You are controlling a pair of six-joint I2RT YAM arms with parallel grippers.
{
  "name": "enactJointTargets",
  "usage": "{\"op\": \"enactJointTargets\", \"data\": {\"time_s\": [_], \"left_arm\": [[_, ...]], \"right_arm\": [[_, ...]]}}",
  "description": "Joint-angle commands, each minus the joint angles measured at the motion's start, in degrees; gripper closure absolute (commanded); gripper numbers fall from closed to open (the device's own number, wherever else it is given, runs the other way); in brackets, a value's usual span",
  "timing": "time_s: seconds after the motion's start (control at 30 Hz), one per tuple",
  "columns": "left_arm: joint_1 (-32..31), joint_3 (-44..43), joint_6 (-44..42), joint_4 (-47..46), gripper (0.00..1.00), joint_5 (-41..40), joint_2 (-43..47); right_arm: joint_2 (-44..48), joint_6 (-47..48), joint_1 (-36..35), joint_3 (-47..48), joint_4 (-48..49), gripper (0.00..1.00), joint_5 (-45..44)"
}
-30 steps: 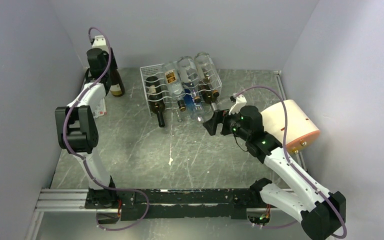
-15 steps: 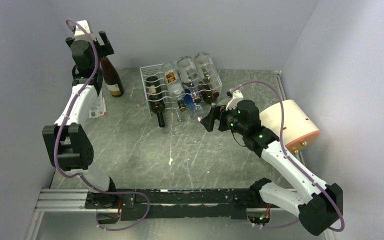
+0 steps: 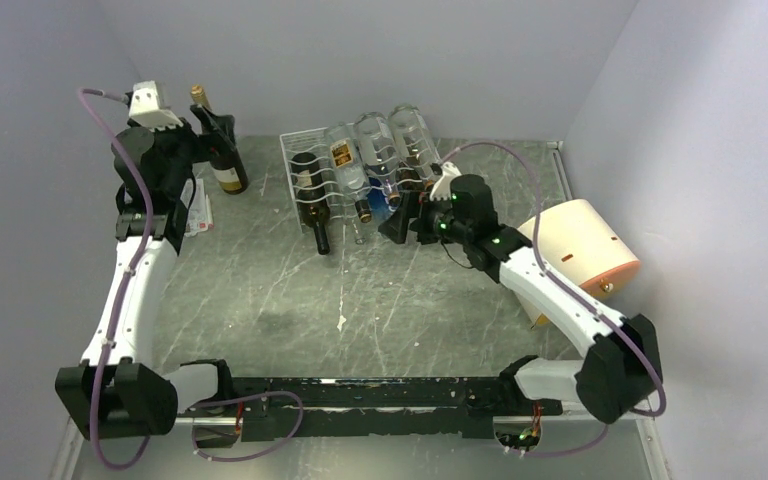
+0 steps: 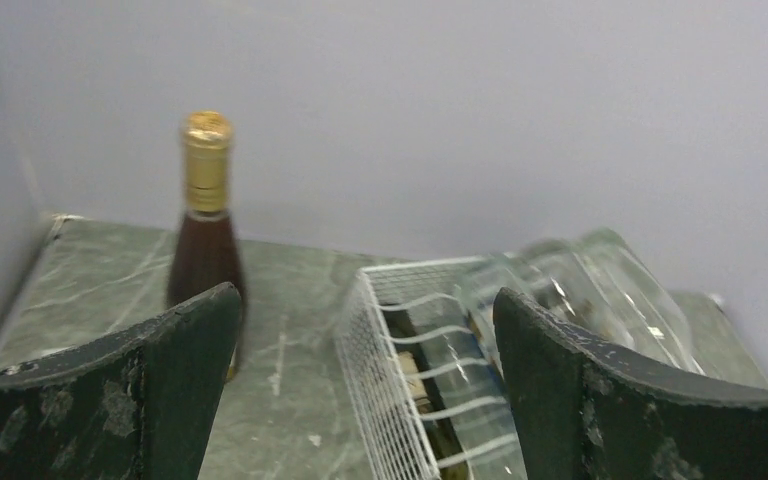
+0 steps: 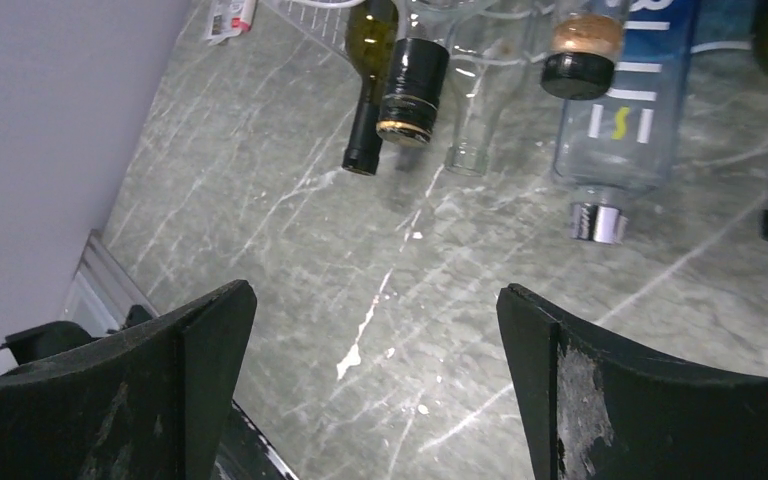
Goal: Take the wine bottle off the wine rack
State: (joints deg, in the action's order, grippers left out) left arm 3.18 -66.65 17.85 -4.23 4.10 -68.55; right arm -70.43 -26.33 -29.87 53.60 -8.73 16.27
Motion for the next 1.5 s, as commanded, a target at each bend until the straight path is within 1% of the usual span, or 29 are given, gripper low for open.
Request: {"op": "enactJointTargets", "data": {"time_s": [0.0,0.03,0.17,0.27,0.4,0.67,0.8,0.9,1.0,1.07,1.13,1.23,1.47], "left_arm": [[-0.5,3.9,-2.4,-3.8,0.01,16.3,3.3],[-1.2,5.0,-3.1,-4.4,0.01,16.4,4.4],[-2.2,8.1,0.2,-7.2,0.0,18.2,6.0],[-4.2,7.7,0.1,-7.5,0.0,21.3,5.6],[-5.6,6.5,-0.6,-5.7,0.01,22.5,5.0],[-5.7,7.4,-1.9,-6.3,0.02,21.7,7.0],[-5.8,7.2,-3.0,-6.3,0.05,23.4,6.9],[-5.9,7.1,-3.3,-6.2,0.05,23.7,6.9],[-6.1,7.1,-3.3,-6.4,0.06,24.2,7.1],[-6.2,7.2,-3.5,-6.4,0.06,24.2,7.2],[-6.5,7.1,-4.0,-6.0,0.07,23.8,7.2],[-7.5,6.3,-6.0,-4.1,0.12,21.9,7.6],[-9.6,6.6,-9.1,-3.0,0.12,18.0,9.7]], "right_arm": [[-5.2,-3.7,-3.3,3.4,4.8,0.04,1.3],[-7.0,-3.1,-4.6,5.6,4.6,0.04,-0.2],[-13.4,0.0,-7.9,12.2,0.7,0.04,-6.7],[-16.8,2.5,-8.1,16.0,-1.0,0.08,-11.4],[-21.1,5.6,-8.1,20.6,-3.2,0.12,-15.9],[-27.8,6.7,-8.2,24.3,-2.0,0.2,-16.3],[-30.3,6.4,-8.2,25.4,-1.0,0.24,-16.7],[-32.1,4.3,-8.2,26.5,0.3,0.28,-17.6],[-33.6,-0.1,-8.2,26.7,2.5,0.31,-18.1],[-34.1,-2.3,-8.2,26.6,4.4,0.35,-17.9],[-34.9,-3.2,-8.2,26.7,5.0,0.37,-18.8],[-35.5,-3.4,-8.2,27.0,5.5,0.39,-19.3],[-36.9,-4.8,-8.2,26.8,7.5,0.42,-18.6]]}}
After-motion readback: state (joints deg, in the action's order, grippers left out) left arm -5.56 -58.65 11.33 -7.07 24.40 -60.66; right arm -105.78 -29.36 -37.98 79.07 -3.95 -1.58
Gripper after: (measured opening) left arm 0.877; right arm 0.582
